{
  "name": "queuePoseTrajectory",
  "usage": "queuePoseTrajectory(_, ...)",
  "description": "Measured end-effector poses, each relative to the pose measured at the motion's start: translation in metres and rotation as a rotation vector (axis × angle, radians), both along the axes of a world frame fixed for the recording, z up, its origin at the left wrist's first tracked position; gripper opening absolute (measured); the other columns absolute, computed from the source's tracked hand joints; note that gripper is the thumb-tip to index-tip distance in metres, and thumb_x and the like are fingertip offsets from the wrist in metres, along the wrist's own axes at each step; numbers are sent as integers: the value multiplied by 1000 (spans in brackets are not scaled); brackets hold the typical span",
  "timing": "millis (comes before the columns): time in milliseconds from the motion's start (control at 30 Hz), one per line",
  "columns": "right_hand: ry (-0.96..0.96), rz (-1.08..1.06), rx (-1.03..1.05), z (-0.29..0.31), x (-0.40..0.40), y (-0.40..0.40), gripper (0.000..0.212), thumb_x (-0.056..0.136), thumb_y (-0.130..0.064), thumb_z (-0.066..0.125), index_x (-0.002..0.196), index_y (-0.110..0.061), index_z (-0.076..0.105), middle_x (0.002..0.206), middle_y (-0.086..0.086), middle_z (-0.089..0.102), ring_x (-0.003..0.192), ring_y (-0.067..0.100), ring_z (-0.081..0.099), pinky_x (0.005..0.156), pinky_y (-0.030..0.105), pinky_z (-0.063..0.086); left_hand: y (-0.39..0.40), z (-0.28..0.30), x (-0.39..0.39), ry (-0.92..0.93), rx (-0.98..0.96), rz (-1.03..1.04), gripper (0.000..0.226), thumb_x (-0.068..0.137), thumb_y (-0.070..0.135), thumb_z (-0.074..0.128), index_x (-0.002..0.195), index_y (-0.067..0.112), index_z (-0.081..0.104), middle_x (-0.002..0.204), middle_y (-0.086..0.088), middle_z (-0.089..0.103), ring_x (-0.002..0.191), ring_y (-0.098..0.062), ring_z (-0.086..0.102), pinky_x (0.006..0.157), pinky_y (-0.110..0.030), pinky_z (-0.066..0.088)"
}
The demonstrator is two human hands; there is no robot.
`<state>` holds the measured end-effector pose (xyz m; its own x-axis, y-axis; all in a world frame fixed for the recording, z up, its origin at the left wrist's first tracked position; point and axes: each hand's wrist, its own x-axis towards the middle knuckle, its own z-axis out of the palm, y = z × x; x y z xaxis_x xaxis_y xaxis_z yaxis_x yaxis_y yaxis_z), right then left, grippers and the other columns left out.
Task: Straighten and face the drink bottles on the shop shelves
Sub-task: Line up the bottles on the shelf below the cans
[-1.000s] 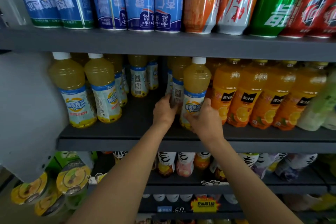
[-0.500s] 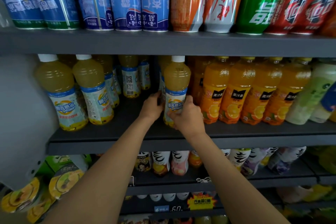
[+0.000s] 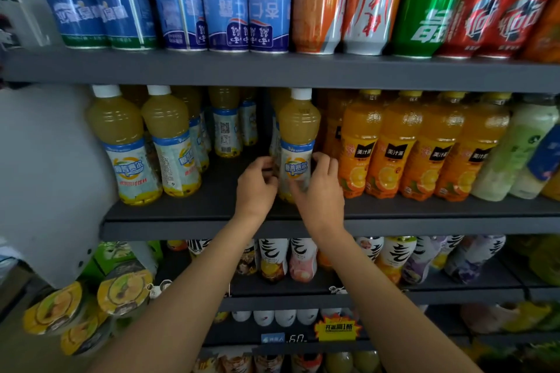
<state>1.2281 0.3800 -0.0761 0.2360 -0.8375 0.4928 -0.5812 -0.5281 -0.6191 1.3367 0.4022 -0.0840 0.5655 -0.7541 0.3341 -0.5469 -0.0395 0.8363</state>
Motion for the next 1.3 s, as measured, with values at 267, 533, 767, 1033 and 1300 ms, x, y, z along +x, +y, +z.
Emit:
queuePoseTrajectory(267, 1, 275, -63, 3, 68, 23, 30, 88, -25, 63, 110, -6, 58, 106, 8, 61, 87, 24, 63, 71, 37, 51, 62, 10, 56, -161, -377, 478, 36, 81, -2, 61, 115, -3, 49, 114, -18, 47, 106, -18, 45, 89, -14, 34)
queuePoseTrajectory(533, -175, 193, 309, 3, 169, -31, 62, 83, -25, 69, 134, -3, 41, 130, 18, 52, 118, 31, 52, 91, 35, 45, 68, -1, 106, -313, -115, 480, 62, 82, 24, 71, 131, 1, 41, 128, -16, 43, 119, -28, 45, 98, -38, 43)
queuePoseTrajectory(767, -203, 70, 465, 5, 205, -66, 60, 84, -27, 68, 133, -5, 40, 133, 16, 51, 121, 31, 50, 94, 37, 44, 61, -12, 119, -408, -169, 515, 65, 80, 22, 73, 133, -2, 43, 123, -20, 47, 118, -31, 46, 98, -38, 42)
queuePoseTrajectory(1033, -34, -141, 268, -8, 178, -40, 85, 78, -44, 70, 139, -6, 25, 136, 19, 35, 113, 40, 51, 82, 44, 45, 60, -16, 121, -418, -211, 484, 61, 82, 21, 70, 131, -4, 43, 125, -23, 44, 119, -35, 45, 99, -44, 43)
queuePoseTrajectory(1300, -154, 10, 318, -9, 156, -37, 61, 84, -40, 64, 128, -5, 40, 130, 15, 48, 116, 34, 50, 84, 38, 43, 56, -22, 117, -440, -180, 527, 62, 85, 32, 54, 132, -6, 40, 122, -26, 45, 115, -37, 44, 98, -43, 40)
